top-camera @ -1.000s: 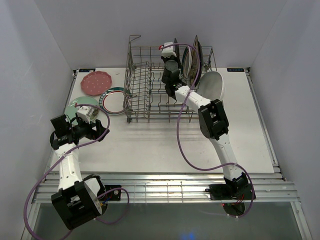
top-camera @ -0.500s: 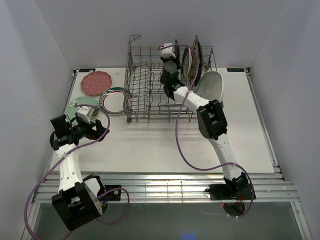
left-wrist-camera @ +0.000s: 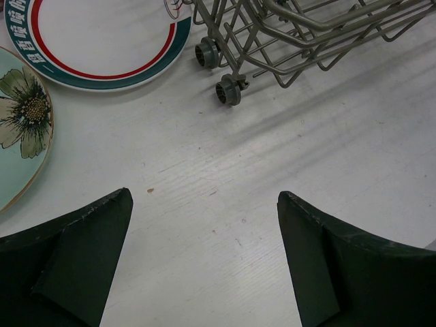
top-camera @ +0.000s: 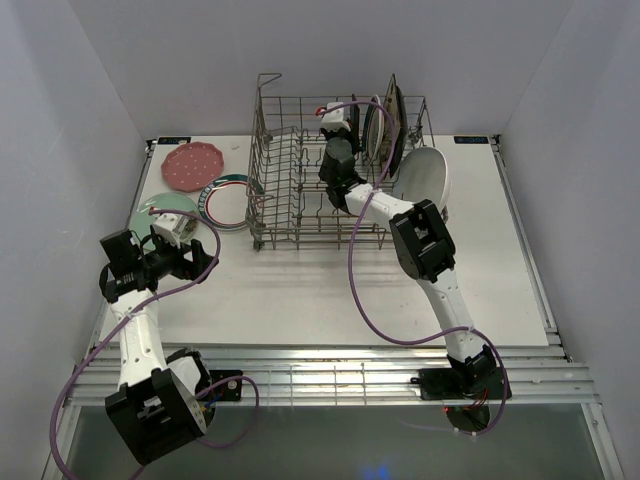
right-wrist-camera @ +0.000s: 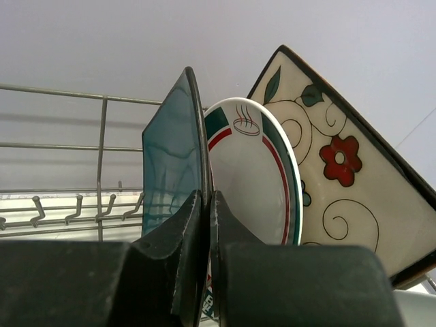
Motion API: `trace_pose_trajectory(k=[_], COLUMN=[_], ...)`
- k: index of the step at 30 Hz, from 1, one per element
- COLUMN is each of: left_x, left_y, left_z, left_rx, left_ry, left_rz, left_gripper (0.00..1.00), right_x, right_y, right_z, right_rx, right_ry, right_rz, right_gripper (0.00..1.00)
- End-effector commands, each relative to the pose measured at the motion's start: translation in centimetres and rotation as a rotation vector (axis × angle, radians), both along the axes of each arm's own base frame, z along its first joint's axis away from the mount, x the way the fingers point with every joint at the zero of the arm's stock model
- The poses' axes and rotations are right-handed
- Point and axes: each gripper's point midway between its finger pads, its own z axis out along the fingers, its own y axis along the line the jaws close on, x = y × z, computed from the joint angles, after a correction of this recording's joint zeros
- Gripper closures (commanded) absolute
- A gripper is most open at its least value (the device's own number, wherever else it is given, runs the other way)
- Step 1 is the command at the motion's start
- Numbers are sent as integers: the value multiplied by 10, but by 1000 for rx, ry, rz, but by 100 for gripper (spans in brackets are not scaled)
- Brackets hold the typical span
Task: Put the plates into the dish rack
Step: Insert the plate into the dish rack.
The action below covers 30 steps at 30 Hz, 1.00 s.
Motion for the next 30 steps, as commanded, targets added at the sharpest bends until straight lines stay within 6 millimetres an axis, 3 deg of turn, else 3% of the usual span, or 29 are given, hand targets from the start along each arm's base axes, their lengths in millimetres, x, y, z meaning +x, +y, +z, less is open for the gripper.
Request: trace_pose_trajectory(k=[1, 11, 20, 23, 30], left_x=[-1, -1, -1, -1, 0], left_y=[-2, -1, -2, -2, -1], left_z=[1, 1, 2, 1, 0], left_rx=[-10, -7, -8, -9, -13], left_ry=[-14, -15, -17, -14, -6], left_rz=[-12, -11, -13, -13, -13], left_gripper=[2, 2, 2, 2, 2], right_x=[-13, -22, -26, -24, -28], right_y=[-4, -9, -8, -5, 7], right_z=[45, 52, 82, 99, 145], right_rx=[145, 153, 186, 188, 245], right_ry=[-171, -155, -167, -163, -114], right_rz=[-2, 10, 38, 53, 171], right_gripper=[90, 60, 56, 51, 49])
